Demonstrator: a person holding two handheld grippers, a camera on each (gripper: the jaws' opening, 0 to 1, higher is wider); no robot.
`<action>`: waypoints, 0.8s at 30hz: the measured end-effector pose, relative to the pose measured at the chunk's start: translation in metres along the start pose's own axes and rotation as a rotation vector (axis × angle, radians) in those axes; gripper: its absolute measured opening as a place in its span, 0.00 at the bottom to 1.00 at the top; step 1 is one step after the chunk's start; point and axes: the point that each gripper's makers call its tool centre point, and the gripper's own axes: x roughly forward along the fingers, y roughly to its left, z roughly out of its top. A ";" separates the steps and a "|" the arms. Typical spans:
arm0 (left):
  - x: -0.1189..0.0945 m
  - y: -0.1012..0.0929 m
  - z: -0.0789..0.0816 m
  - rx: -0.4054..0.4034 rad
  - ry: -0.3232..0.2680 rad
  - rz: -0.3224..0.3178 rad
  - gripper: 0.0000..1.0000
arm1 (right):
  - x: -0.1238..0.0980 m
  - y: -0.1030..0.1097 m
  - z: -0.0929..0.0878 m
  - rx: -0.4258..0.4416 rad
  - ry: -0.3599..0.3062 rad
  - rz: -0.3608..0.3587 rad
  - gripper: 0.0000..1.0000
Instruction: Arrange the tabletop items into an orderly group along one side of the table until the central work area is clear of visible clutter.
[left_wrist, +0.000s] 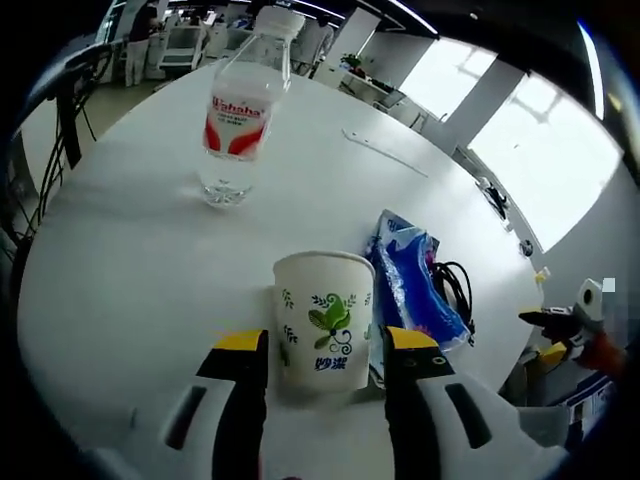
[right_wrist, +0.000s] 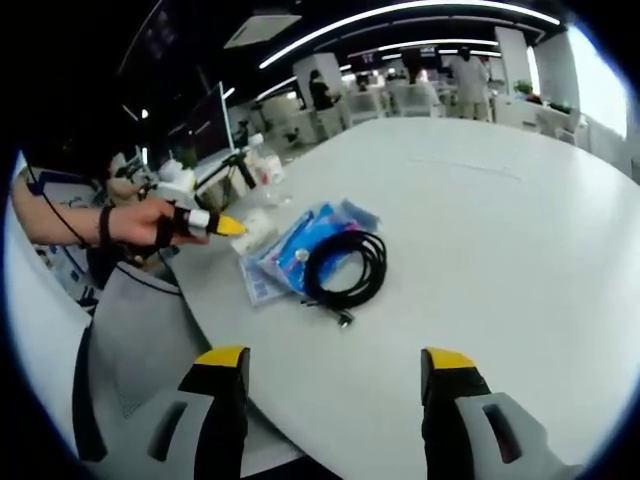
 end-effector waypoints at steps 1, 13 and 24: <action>0.000 -0.002 0.000 0.002 0.002 0.000 0.45 | 0.000 0.000 0.000 0.000 -0.001 0.000 0.71; 0.011 -0.004 -0.005 0.014 0.030 -0.002 0.41 | -0.008 -0.004 -0.004 0.021 -0.012 -0.021 0.71; 0.005 -0.002 -0.005 -0.058 0.018 -0.024 0.37 | -0.008 -0.004 -0.007 0.026 -0.013 -0.024 0.71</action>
